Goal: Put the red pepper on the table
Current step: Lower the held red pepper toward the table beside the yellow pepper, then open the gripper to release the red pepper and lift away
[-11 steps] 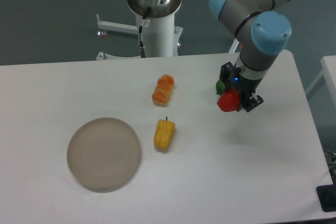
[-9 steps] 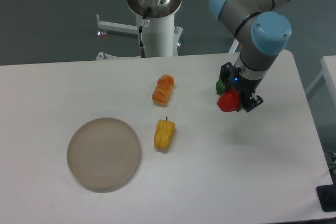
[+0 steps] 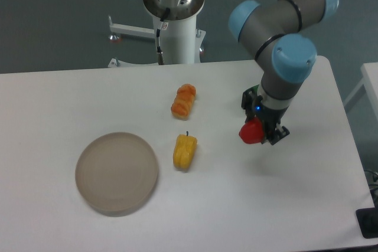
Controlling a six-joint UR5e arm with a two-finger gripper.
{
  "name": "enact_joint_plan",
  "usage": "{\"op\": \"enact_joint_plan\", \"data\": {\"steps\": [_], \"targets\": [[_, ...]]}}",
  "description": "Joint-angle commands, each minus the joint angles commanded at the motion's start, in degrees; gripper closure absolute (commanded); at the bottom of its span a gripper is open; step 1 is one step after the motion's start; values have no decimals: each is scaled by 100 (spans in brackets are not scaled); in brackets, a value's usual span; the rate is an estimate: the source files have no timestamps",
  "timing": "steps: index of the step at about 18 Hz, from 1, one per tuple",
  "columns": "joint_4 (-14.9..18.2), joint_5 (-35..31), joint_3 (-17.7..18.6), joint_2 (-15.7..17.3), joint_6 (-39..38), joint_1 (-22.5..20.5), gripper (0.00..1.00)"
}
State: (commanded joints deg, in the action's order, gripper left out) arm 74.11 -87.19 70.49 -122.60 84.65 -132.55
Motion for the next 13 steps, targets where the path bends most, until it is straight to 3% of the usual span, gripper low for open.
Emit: {"op": "enact_joint_plan", "data": {"steps": [3, 9, 13], "targets": [[-685, 17, 26, -387, -651, 273, 84], [-1205, 53, 44, -792, -643, 405, 83], [-1294, 53, -52, -906, -599, 415, 80]]}}
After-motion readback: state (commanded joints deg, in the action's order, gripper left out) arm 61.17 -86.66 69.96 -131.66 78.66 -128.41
